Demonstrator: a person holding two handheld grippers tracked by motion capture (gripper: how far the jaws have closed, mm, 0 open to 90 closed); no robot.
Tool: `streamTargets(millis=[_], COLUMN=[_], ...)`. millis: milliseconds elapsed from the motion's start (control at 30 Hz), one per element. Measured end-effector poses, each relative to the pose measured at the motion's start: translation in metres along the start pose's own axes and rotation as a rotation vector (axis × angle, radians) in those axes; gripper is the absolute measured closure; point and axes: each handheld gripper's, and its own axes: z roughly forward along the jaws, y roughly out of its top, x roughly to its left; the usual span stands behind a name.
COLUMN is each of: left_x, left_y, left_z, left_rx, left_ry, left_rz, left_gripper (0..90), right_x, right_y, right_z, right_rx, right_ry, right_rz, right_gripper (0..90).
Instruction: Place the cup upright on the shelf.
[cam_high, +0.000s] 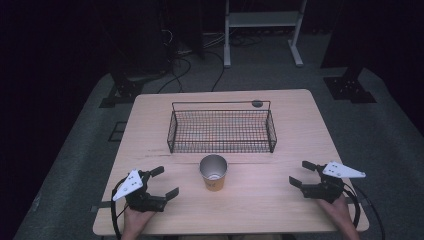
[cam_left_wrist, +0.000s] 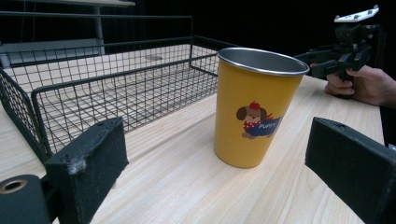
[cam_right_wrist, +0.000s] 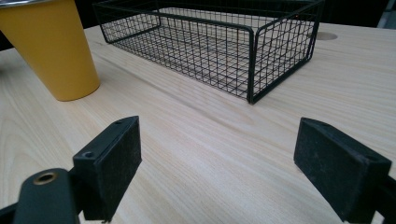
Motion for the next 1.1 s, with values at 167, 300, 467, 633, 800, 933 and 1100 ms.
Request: streamTargets(millis=[167, 300, 467, 633, 800, 933, 1100], left_x=[-0.001, -0.001, -0.002, -0.006, -0.009, -0.012, -0.015], left_y=[0.000, 0.000, 0.001, 0.003, 0.004, 0.006, 0.007], left_z=[0.002, 0.003, 0.002, 0.005, 0.012, 0.017, 0.022], left_rx=[0.003, -0.009, -0.018, -0.020, -0.006, -0.007, 0.000], left_ry=[-0.015, -0.018, -0.023, -0.032, -0.045, -0.051, -0.077], left_rz=[-0.017, -0.020, -0.019, -0.008, 0.003, 0.012, 0.010], left_gripper=[4.5, 4.5, 4.5, 4.5, 4.5, 4.5, 4.4], right_x=[0.000, 0.000, 0.000, 0.000, 0.000, 0.001, 0.000], right_y=[0.000, 0.000, 0.000, 0.000, 0.000, 0.000, 0.000], right_z=[0.000, 0.000, 0.000, 0.000, 0.000, 0.000, 0.000], right_rx=[0.000, -0.001, 0.002, 0.004, 0.004, 0.004, 0.005], right_ry=[0.002, 0.000, -0.004, -0.007, -0.007, -0.006, -0.006], right_rz=[0.001, 0.001, 0.000, 0.003, 0.004, 0.002, 0.004], right_gripper=[14.0, 13.9, 14.0, 14.0, 14.0, 14.0, 14.0])
